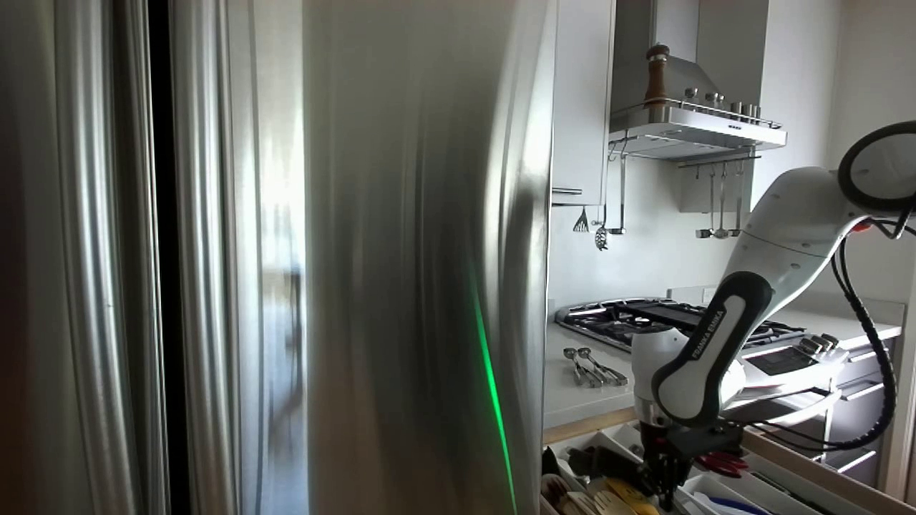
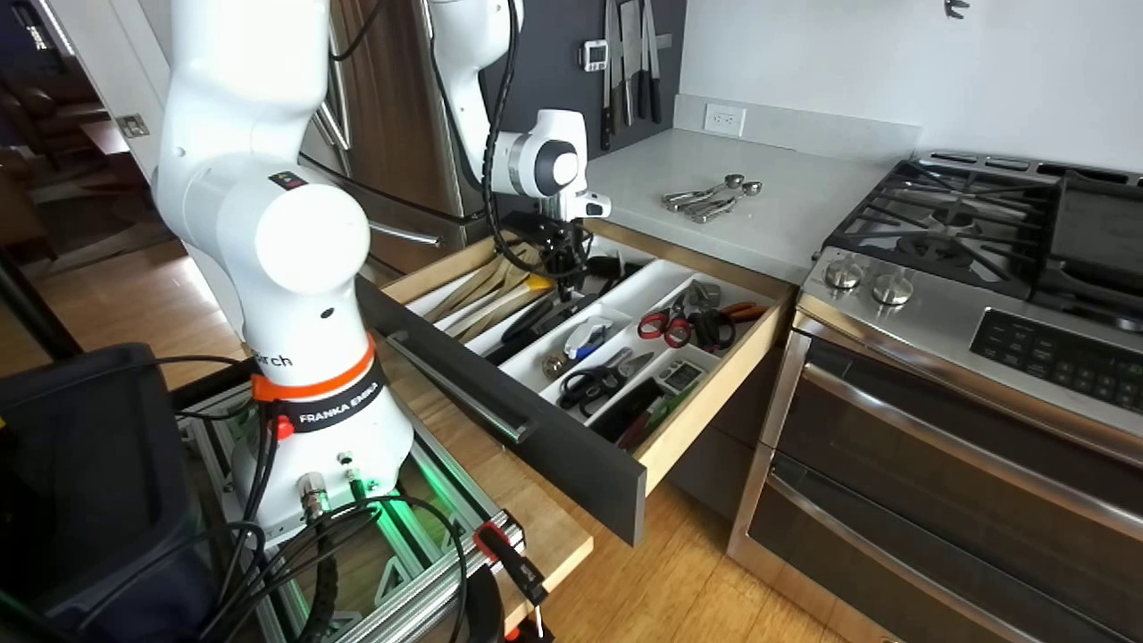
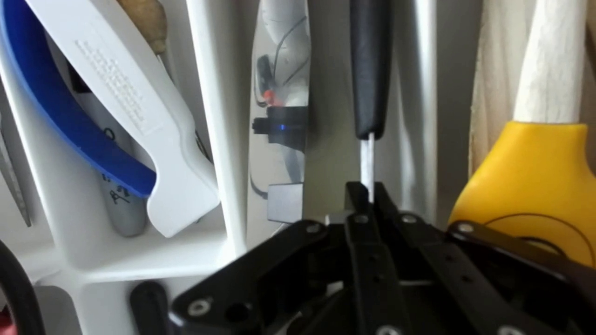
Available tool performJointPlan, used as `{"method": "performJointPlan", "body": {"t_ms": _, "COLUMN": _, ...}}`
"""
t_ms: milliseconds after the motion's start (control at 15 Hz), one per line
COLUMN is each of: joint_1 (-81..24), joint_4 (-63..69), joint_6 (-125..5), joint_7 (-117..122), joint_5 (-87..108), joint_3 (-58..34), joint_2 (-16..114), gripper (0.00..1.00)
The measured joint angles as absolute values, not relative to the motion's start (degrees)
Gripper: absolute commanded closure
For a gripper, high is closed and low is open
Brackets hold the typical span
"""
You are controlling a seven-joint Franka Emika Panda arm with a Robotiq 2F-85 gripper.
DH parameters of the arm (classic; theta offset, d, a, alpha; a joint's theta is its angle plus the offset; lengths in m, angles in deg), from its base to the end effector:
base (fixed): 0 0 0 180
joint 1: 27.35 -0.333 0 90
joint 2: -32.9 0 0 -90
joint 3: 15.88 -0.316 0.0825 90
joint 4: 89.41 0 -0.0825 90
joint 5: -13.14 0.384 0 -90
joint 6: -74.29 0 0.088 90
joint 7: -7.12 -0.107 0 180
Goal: Move the metal and black object from the drawer to the counter
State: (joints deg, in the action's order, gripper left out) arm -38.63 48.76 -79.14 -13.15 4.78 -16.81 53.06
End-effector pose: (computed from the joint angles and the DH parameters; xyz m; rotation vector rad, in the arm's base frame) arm 0.4711 0.1070 0.1606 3.0643 -0.0124 -0.1019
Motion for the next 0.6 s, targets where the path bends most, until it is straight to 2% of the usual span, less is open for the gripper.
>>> {"method": "performJointPlan", "body": {"t_ms": 600, "joint_1": -36.4, "joint_4": 53.3, "joint_6": -79.2, "joint_7": -8.3, "joint_5": 9.4, "joint_3": -17.4, "joint_2": 44.8, "gripper": 0.99}}
